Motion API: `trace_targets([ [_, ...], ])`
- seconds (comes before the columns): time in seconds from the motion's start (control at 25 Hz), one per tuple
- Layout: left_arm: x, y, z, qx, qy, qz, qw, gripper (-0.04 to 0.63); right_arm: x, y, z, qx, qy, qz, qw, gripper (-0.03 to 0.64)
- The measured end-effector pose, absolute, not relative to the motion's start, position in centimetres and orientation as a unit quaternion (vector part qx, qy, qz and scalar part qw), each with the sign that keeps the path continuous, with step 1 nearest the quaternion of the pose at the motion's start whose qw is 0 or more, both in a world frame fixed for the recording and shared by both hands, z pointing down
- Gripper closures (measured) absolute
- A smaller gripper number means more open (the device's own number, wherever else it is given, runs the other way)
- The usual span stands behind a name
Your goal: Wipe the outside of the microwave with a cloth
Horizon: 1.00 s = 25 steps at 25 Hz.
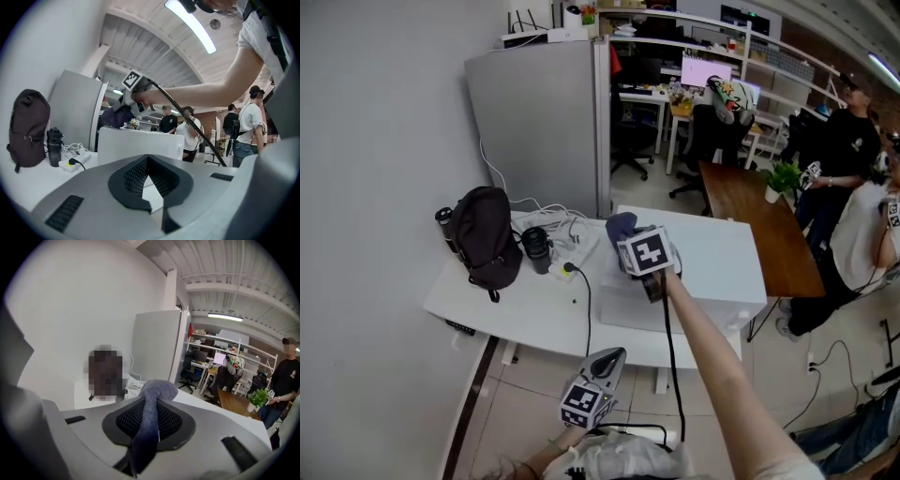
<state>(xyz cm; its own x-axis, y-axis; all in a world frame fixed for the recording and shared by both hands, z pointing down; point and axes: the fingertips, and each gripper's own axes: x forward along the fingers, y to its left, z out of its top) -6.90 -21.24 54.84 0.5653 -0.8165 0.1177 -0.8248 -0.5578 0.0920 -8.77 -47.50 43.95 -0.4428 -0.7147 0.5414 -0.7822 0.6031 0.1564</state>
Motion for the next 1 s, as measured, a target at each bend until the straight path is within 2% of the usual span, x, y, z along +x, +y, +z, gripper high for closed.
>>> trace_targets([
  [0.16, -7.8, -21.2, 55.0, 0.876, -0.476, 0.030, 0.073, 0.609, -7.2, -48.0, 45.9, 0.439, -0.837, 0.092, 0.313, 0.540],
  [0.32, -7.7, -21.1, 55.3, 0.876, -0.475, 0.030, 0.079, 0.609, -1.8, -48.4, 46.7, 0.459, -0.819, 0.121, 0.322, 0.538],
  [0.76, -4.4, -20.6, 56.3, 0.895, -0.434, 0.038, 0.091, 0.609, 28.1, -46.3, 48.1, 0.633, -0.676, 0.188, 0.328, 0.538],
  [1.0, -3.9, -21.0, 56.9, 0.899, -0.426, 0.045, 0.093, 0.609, 33.4, -44.4, 48.8, 0.659, -0.650, 0.214, 0.311, 0.538],
])
